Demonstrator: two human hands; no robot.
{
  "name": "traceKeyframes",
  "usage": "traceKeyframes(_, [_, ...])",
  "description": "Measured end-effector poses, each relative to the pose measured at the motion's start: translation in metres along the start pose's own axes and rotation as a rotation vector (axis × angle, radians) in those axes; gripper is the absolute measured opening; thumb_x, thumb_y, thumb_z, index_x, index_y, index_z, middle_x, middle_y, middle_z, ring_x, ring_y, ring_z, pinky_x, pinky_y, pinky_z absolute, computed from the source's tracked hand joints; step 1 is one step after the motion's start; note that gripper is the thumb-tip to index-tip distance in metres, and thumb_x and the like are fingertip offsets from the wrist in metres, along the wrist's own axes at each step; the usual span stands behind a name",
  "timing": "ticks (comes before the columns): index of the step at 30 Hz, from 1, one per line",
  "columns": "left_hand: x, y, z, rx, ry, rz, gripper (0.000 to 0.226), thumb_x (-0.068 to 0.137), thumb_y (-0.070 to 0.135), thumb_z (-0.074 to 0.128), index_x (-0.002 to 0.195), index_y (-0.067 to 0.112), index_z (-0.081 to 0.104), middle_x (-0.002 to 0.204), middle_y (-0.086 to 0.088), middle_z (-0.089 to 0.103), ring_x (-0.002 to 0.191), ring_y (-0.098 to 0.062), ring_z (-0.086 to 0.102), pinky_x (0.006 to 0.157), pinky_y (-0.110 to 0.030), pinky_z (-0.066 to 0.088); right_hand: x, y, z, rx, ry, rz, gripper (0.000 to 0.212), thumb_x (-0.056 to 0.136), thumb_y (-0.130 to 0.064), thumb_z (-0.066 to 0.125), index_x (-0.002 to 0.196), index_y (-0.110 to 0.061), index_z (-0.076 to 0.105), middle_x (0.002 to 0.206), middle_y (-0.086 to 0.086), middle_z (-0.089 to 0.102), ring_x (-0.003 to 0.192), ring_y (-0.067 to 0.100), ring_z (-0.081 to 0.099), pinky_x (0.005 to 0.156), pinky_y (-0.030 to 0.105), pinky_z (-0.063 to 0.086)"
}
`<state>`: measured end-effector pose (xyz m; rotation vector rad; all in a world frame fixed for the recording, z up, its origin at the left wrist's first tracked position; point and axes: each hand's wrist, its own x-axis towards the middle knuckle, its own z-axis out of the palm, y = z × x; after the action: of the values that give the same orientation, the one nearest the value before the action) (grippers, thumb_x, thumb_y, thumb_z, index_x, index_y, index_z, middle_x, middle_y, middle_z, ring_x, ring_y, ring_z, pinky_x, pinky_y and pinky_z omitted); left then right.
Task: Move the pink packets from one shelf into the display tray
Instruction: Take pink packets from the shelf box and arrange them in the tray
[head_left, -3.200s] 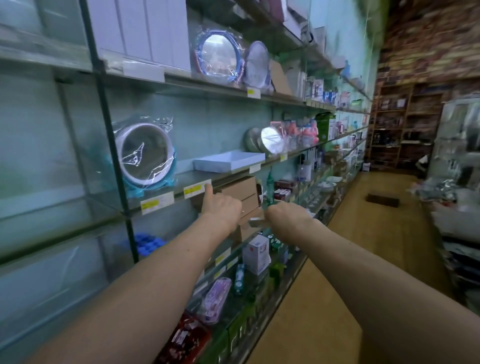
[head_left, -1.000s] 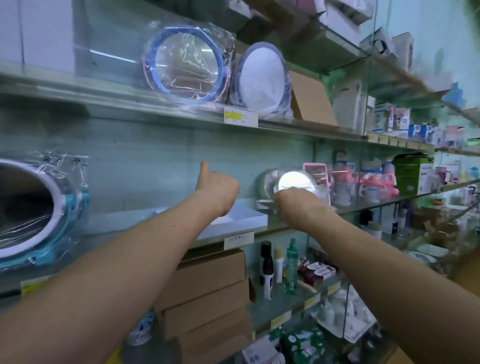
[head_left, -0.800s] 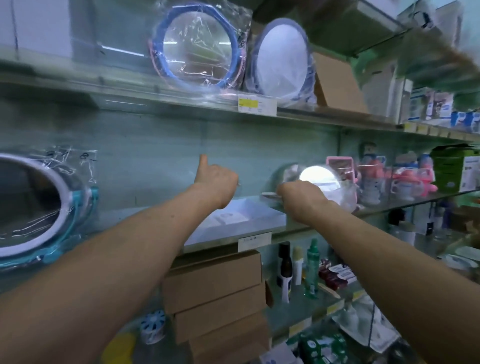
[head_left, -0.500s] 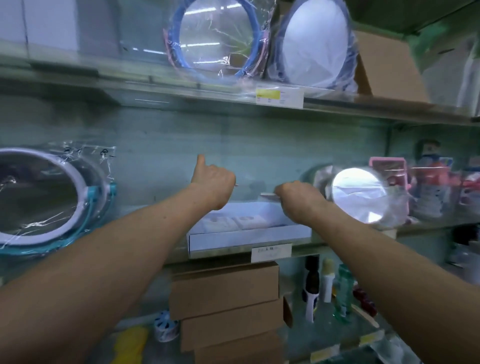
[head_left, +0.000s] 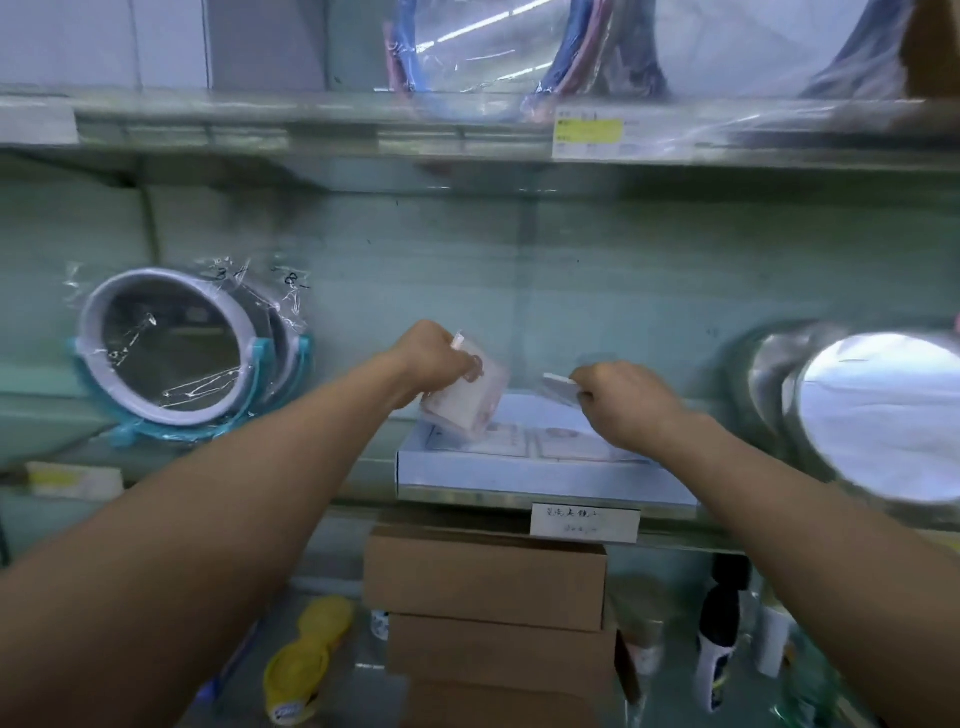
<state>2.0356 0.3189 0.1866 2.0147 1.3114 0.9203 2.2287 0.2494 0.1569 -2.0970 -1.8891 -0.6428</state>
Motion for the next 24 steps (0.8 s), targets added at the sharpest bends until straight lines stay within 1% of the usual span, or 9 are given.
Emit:
traceKeyframes(4, [0.0, 0.002, 0.002, -0.151, -0.019, -0.062, 0.015, 0.08, 0.004, 0.069, 0.092, 0.007, 0.06, 0.086, -0.012, 0.06, 0.066, -0.022, 0.056, 0.062, -0.027, 0.047, 0.005, 0.004, -0.001, 0.112, 0.076, 0.007, 0.013, 0.093, -0.013, 0.043, 0.08, -0.015, 0.043, 0.097, 0.016, 0.063, 0.078, 0.031, 0.047, 0.063, 0.031, 0.031])
traceKeyframes(8, [0.004, 0.004, 0.007, -0.173, -0.042, -0.042, 0.032, 0.086, 0.005, 0.064, 0.109, 0.024, 0.053, 0.074, -0.001, 0.05, 0.054, -0.013, 0.046, 0.038, -0.017, 0.037, 0.005, -0.001, -0.007, 0.145, 0.151, -0.052, 0.019, 0.095, -0.015, 0.041, 0.097, -0.018, 0.06, 0.088, 0.008, 0.063, 0.082, 0.033, 0.053, 0.06, 0.032, 0.034])
traceKeyframes(10, [0.006, 0.004, 0.012, -0.217, -0.07, -0.067, 0.023, 0.088, 0.003, 0.059, 0.102, 0.021, 0.064, 0.072, -0.003, 0.055, 0.053, -0.014, 0.048, 0.037, -0.014, 0.038, 0.005, -0.006, -0.008, 0.168, 0.192, -0.101, 0.028, 0.094, -0.014, 0.042, 0.109, -0.024, 0.063, 0.099, 0.005, 0.067, 0.091, 0.033, 0.058, 0.066, 0.034, 0.043])
traceKeyframes(12, [0.008, 0.001, 0.015, -0.315, -0.113, -0.124, 0.017, 0.089, 0.006, 0.055, 0.094, 0.015, 0.069, 0.078, -0.007, 0.062, 0.059, -0.017, 0.054, 0.049, -0.02, 0.047, 0.004, -0.01, -0.006, 0.196, 0.207, -0.145, 0.032, 0.093, -0.012, 0.045, 0.115, -0.025, 0.064, 0.111, -0.001, 0.067, 0.102, 0.03, 0.059, 0.075, 0.035, 0.048])
traceKeyframes(14, [0.011, -0.002, 0.016, -0.425, -0.154, -0.17, 0.014, 0.089, 0.015, 0.057, 0.095, 0.009, 0.068, 0.088, -0.013, 0.063, 0.067, -0.023, 0.059, 0.06, -0.029, 0.052, 0.002, -0.01, 0.0, 0.235, 0.241, -0.191, 0.033, 0.091, -0.008, 0.048, 0.115, -0.021, 0.066, 0.115, -0.002, 0.067, 0.105, 0.027, 0.059, 0.074, 0.033, 0.047])
traceKeyframes(17, [0.016, -0.01, 0.017, -0.483, -0.179, -0.211, 0.032, 0.093, 0.035, 0.054, 0.103, 0.007, 0.065, 0.095, -0.014, 0.066, 0.074, -0.024, 0.062, 0.059, -0.029, 0.053, -0.003, -0.009, 0.009, 0.244, 0.367, -0.292, 0.034, 0.08, 0.0, 0.056, 0.106, -0.016, 0.072, 0.109, 0.0, 0.07, 0.096, 0.026, 0.066, 0.064, 0.029, 0.05])
traceKeyframes(20, [0.016, -0.015, 0.024, -0.465, -0.219, -0.22, 0.02, 0.092, 0.028, 0.058, 0.097, 0.01, 0.063, 0.086, -0.009, 0.065, 0.072, -0.02, 0.061, 0.062, -0.03, 0.052, -0.005, -0.014, 0.015, 0.266, 0.436, -0.378, 0.035, 0.064, -0.002, 0.061, 0.093, -0.012, 0.076, 0.096, 0.005, 0.074, 0.08, 0.026, 0.072, 0.058, 0.031, 0.057])
traceKeyframes(22, [0.015, -0.017, 0.03, -0.554, -0.211, -0.215, 0.007, 0.092, 0.01, 0.056, 0.097, 0.011, 0.062, 0.083, -0.007, 0.063, 0.071, -0.019, 0.059, 0.063, -0.032, 0.052, -0.003, -0.021, 0.017, 0.279, 0.304, -0.394, 0.035, 0.071, -0.004, 0.065, 0.105, -0.012, 0.072, 0.104, 0.007, 0.07, 0.092, 0.03, 0.067, 0.072, 0.033, 0.055])
traceKeyframes(24, [0.018, -0.02, 0.032, -0.635, -0.161, -0.204, 0.021, 0.092, 0.001, 0.052, 0.104, 0.015, 0.061, 0.086, -0.008, 0.064, 0.072, -0.02, 0.06, 0.065, -0.033, 0.051, -0.003, -0.018, 0.018, 0.268, 0.176, -0.241, 0.05, 0.082, -0.016, 0.067, 0.13, -0.014, 0.053, 0.129, 0.006, 0.056, 0.118, 0.029, 0.052, 0.094, 0.033, 0.042])
